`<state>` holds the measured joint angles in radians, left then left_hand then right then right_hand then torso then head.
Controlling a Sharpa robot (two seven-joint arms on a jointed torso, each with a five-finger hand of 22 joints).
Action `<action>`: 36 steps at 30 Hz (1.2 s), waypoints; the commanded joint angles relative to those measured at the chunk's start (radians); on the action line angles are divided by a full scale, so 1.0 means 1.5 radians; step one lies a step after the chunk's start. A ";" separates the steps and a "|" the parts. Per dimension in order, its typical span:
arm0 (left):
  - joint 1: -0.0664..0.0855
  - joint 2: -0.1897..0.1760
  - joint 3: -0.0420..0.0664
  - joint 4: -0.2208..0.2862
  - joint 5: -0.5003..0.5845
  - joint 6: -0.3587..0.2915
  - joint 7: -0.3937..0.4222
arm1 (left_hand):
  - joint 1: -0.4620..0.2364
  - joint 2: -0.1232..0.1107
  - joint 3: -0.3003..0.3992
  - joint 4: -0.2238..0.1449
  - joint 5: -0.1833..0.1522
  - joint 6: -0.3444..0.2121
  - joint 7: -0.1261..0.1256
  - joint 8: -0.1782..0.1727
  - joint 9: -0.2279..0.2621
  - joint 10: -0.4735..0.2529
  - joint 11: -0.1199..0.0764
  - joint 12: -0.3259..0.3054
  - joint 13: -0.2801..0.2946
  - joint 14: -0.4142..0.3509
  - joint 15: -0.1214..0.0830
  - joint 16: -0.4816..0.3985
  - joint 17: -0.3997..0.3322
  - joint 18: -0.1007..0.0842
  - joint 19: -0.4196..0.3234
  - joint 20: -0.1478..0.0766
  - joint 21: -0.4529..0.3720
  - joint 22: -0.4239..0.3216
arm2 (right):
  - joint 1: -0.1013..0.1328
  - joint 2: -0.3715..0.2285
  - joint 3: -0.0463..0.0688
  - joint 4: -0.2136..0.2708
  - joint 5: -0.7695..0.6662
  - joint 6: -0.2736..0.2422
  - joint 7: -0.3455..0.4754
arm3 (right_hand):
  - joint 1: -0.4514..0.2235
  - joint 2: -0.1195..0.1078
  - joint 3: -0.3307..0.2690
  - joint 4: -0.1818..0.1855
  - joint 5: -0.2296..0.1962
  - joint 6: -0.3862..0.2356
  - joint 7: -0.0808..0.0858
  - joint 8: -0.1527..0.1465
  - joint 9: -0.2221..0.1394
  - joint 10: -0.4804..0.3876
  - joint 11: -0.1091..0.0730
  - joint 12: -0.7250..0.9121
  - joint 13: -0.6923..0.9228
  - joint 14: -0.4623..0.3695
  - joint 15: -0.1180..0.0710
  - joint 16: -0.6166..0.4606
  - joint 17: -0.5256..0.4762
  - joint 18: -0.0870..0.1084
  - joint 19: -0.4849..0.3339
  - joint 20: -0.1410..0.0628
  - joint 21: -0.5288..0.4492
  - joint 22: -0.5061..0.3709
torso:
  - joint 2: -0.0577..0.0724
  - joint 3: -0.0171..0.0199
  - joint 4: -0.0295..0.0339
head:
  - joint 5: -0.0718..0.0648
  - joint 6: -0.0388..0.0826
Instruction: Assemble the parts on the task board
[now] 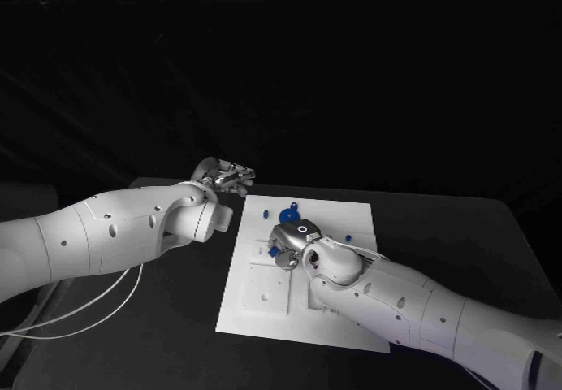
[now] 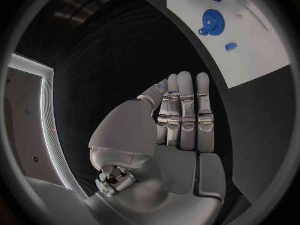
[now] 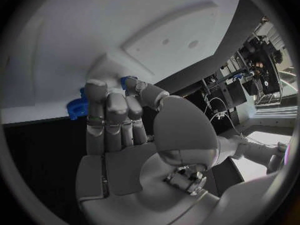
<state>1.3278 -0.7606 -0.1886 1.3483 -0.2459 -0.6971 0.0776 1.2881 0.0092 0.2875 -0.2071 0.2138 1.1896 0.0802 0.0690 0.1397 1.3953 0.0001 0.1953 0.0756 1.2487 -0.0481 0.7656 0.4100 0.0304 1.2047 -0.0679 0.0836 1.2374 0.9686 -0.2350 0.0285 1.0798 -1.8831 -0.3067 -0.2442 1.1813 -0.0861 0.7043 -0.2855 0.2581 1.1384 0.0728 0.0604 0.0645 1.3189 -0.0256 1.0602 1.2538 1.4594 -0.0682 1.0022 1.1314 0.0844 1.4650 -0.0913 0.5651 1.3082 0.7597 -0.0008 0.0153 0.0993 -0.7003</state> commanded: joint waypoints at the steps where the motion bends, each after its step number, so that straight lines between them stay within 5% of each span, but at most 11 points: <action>1: 0.001 0.000 0.001 0.002 0.004 0.006 0.006 | -0.003 -0.005 0.000 0.005 0.002 -0.005 0.001 0.002 0.000 -0.001 0.002 -0.003 -0.001 -0.002 0.003 -0.002 0.001 0.003 0.005 0.001 -0.004 -0.001 | -0.002 -0.005 -0.001 0.004 -0.018 -0.011 0.005 | 0.008 -0.006 0.007 0.000 -0.005 0.001 -0.002 0.001 0.001 0.004 -0.004 0.004 0.001 0.000 -0.005 0.004 0.001 -0.011 0.025 -0.004 0.005 0.015 | 0.000 0.0002 -0.0001 | 0.002 -0.001; 24: 0.001 -0.007 0.000 0.003 0.005 0.006 0.005 | -0.002 -0.006 0.001 0.007 0.001 -0.007 0.001 0.002 0.000 -0.002 0.002 -0.003 -0.001 -0.003 0.003 -0.004 0.001 0.003 0.006 0.001 -0.007 0.000 | -0.002 -0.056 -0.001 0.048 -0.021 -0.040 0.017 | 0.025 -0.028 0.001 0.000 -0.001 -0.072 -0.023 0.001 -0.002 0.015 -0.016 0.003 0.005 0.000 -0.011 0.000 -0.005 -0.021 0.027 -0.010 -0.003 0.028 | 0.000 0.0000 -0.0009 | 0.007 -0.007; 33: 0.001 -0.009 0.000 0.002 0.005 0.006 0.005 | -0.002 -0.006 0.001 0.007 0.001 -0.007 0.001 0.002 0.000 -0.002 0.002 -0.003 -0.001 -0.003 0.003 -0.004 0.001 0.003 0.006 0.001 -0.007 0.000 | -0.002 -0.070 -0.001 0.068 -0.010 -0.042 0.027 | 0.021 -0.030 0.007 0.001 0.020 -0.072 -0.022 0.001 -0.002 0.019 -0.016 0.002 0.010 0.000 -0.011 0.003 -0.004 -0.021 0.029 -0.011 -0.001 0.033 | 0.000 -0.0002 -0.0002 | 0.008 -0.007; 36: 0.001 -0.009 0.000 0.002 0.005 0.006 0.005 | -0.002 -0.006 0.001 0.007 0.001 -0.007 0.001 0.002 0.000 -0.002 0.002 -0.003 -0.001 -0.003 0.003 -0.004 0.001 0.003 0.006 0.001 -0.007 0.000 | -0.002 -0.068 -0.001 0.071 -0.002 -0.033 0.030 | 0.015 -0.031 0.008 0.002 0.047 -0.073 -0.022 0.001 -0.002 0.020 -0.016 0.004 0.012 0.001 -0.012 0.006 -0.002 -0.021 0.030 -0.011 0.003 0.035 | 0.000 -0.0003 0.0001 | 0.007 -0.007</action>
<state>1.3278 -0.7744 -0.1889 1.3499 -0.2422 -0.6962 0.0768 1.2881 0.0092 0.2875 -0.2015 0.2138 1.1861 0.0837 0.0689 0.1399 1.3953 0.0001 0.1953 0.0749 1.2487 -0.0481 0.7658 0.4096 0.0304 1.2083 -0.0642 0.0772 1.2371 0.9665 -0.3391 0.0278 1.1818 -1.8963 -0.3660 -0.2200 1.2067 -0.1333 0.7123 -0.2827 0.3263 1.0298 0.0379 0.0609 0.0631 1.3439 -0.0504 1.0641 1.2719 1.4632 -0.0787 1.0074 1.1276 0.0686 1.4685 -0.1018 0.5656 1.3078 0.7596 -0.0009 0.0146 0.1115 -0.7118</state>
